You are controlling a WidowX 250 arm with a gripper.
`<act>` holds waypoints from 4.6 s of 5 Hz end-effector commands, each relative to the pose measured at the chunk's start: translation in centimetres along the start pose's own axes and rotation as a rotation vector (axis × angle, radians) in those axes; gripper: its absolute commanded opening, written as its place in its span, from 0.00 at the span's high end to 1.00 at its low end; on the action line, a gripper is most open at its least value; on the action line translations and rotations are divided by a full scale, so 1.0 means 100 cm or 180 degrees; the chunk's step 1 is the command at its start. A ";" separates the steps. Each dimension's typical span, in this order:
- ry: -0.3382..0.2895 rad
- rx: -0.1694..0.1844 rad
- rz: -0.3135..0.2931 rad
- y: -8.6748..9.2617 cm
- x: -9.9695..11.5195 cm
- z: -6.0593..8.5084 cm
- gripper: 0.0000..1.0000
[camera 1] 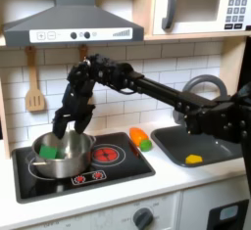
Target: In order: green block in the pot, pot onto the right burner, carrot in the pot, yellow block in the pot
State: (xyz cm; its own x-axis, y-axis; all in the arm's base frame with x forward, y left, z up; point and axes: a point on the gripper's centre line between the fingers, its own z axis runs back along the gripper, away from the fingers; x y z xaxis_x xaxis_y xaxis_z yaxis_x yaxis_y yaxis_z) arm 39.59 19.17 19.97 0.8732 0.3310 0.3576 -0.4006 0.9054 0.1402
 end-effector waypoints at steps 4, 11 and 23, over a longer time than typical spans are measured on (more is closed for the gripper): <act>0.0308 0.0003 -0.0258 -0.011 -0.029 -0.028 1.00; 0.0450 -0.0278 -0.0668 -0.057 -0.075 0.001 1.00; 0.0170 -0.0950 -0.0959 -0.141 -0.092 0.063 0.00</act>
State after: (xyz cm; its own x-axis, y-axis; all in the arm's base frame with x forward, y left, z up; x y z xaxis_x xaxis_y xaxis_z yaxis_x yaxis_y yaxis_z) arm 35.12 1.66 20.32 0.9573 0.0522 0.2844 -0.0392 0.9979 -0.0509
